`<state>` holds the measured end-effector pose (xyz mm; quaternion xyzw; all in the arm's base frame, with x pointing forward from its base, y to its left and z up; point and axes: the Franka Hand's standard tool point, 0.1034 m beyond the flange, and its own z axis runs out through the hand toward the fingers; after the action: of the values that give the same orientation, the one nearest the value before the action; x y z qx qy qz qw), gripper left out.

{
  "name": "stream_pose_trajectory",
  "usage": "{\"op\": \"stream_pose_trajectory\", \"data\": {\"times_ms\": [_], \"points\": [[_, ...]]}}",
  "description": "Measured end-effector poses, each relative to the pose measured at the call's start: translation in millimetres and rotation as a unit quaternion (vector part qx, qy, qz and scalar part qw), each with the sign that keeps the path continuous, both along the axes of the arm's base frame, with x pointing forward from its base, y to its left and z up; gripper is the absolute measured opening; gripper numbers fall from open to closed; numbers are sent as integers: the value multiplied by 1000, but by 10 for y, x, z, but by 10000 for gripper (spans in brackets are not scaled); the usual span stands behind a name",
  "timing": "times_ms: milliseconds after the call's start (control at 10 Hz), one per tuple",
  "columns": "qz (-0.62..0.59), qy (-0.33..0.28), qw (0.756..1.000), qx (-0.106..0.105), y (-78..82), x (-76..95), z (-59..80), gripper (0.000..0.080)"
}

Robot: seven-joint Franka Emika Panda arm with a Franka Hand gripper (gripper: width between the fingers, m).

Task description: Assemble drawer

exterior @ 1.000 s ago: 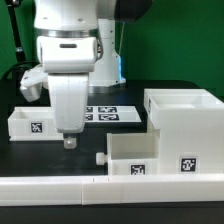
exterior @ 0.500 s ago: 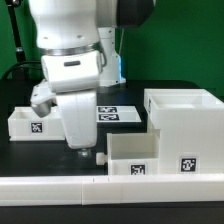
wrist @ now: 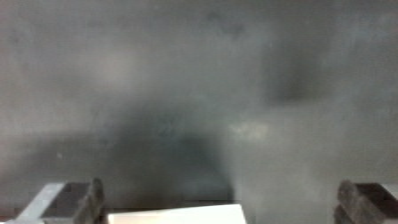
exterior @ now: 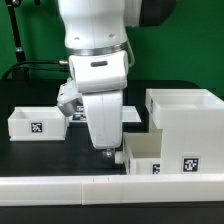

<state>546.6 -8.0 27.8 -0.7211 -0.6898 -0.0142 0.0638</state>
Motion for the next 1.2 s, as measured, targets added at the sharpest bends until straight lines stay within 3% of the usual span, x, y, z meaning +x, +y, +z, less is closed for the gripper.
{"op": "stream_pose_trajectory", "data": {"times_ms": [900,1100,1200], "points": [[-41,-5,999,4,371,241,96,649],[-35,-5,999,4,307,223,91,649],[-33,-3,999,2,154,174,88,649]]}}
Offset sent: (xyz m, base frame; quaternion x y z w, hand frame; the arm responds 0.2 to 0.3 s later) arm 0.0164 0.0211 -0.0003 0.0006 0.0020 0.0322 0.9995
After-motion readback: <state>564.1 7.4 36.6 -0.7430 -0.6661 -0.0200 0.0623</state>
